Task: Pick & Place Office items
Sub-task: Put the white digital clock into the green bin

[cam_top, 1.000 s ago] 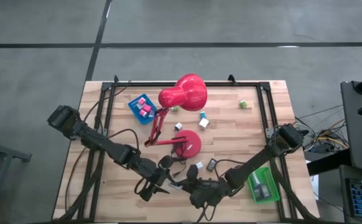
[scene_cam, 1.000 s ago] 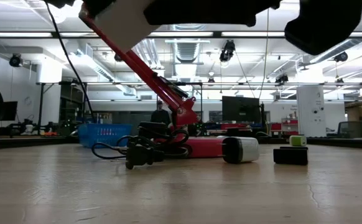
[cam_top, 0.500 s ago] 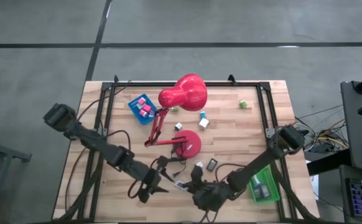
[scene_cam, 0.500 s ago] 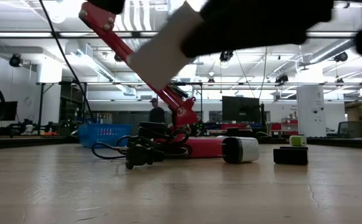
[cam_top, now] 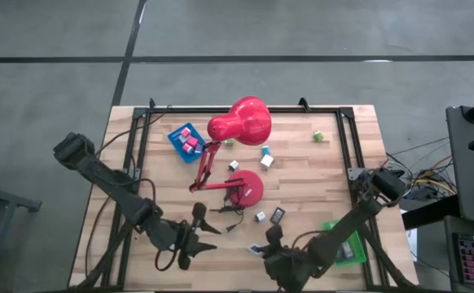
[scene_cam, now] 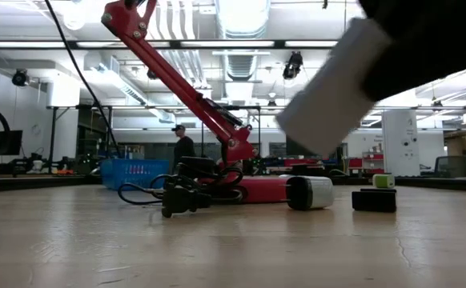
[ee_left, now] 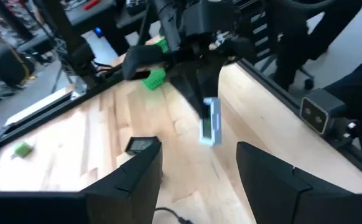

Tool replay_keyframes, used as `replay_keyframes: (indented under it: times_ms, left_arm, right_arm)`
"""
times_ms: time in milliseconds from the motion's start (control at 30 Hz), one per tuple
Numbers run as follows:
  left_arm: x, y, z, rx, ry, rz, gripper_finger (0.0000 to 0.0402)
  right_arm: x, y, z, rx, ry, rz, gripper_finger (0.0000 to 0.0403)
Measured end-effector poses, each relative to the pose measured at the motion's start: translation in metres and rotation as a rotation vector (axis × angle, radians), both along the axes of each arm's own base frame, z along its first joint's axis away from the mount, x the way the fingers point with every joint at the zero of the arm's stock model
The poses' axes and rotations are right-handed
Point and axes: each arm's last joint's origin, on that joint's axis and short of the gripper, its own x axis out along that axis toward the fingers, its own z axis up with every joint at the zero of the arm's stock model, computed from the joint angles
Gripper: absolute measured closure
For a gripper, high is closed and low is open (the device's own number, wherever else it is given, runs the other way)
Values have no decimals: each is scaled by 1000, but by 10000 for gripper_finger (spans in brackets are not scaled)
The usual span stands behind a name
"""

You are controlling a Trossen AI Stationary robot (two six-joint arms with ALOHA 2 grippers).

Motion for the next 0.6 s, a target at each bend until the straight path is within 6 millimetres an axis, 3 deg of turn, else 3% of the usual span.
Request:
replay_keyframes:
  times_ms: [333,600]
  left_arm:
    - [-11,6,-13,36,-17,-1,193]
    - [-44,35,-18,-78,-191,-14,193]
  right_arm:
    - [-32,14,24,95,54,-143,347]
    - [-71,8,38,140,85,-348,347]
